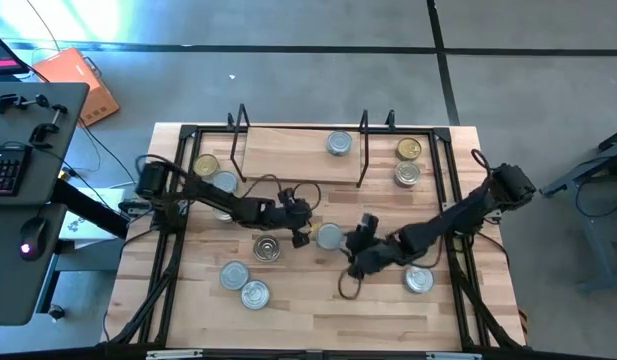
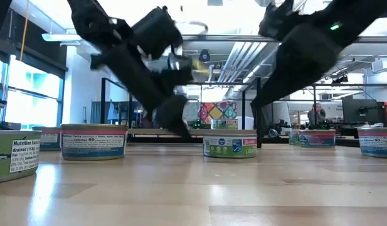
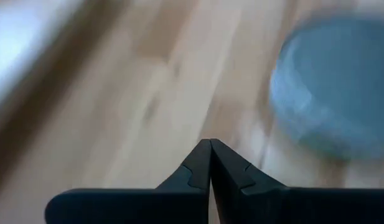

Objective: Stack canned seafood by type on shelf
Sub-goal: Stack the green-white tuna can on top of the green-white tuna can on the shelf

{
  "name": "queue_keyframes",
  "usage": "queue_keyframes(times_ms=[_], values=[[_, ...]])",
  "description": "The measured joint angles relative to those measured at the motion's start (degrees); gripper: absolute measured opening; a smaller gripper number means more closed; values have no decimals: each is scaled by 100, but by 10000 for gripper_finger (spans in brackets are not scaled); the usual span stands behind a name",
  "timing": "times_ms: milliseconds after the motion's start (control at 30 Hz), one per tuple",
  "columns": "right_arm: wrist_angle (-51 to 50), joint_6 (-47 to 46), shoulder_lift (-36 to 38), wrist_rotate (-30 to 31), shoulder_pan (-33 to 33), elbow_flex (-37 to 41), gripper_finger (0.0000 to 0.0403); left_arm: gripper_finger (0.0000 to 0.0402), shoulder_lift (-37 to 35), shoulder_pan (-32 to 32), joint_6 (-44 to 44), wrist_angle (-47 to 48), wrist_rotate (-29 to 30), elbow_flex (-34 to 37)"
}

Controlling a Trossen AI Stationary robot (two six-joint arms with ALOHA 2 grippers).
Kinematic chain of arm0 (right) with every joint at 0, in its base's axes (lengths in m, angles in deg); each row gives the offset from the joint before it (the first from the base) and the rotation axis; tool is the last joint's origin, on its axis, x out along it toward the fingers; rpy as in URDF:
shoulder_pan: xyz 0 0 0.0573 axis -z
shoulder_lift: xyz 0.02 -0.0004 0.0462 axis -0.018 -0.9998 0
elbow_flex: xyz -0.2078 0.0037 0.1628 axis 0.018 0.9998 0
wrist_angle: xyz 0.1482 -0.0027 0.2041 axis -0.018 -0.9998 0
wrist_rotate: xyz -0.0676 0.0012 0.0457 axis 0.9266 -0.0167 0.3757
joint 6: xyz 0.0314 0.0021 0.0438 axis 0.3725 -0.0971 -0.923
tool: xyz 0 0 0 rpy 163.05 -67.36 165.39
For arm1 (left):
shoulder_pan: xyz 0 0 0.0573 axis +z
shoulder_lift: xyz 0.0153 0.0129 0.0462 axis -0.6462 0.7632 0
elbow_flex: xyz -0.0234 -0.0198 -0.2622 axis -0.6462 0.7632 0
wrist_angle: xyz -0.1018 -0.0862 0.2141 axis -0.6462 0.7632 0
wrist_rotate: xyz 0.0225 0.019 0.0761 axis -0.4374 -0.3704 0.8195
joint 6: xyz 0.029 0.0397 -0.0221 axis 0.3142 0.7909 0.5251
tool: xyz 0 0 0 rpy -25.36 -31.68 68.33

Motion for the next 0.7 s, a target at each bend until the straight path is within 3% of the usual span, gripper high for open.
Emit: queue_keyframes(times_ms=[267,700], values=[[888,-115,-2,-37,-466,373,199,0,144,252,402,-852,-1269,-8],[1145,161,-2,-37,-500,408,199,0,366,249,326,-1566,-1366,-61]])
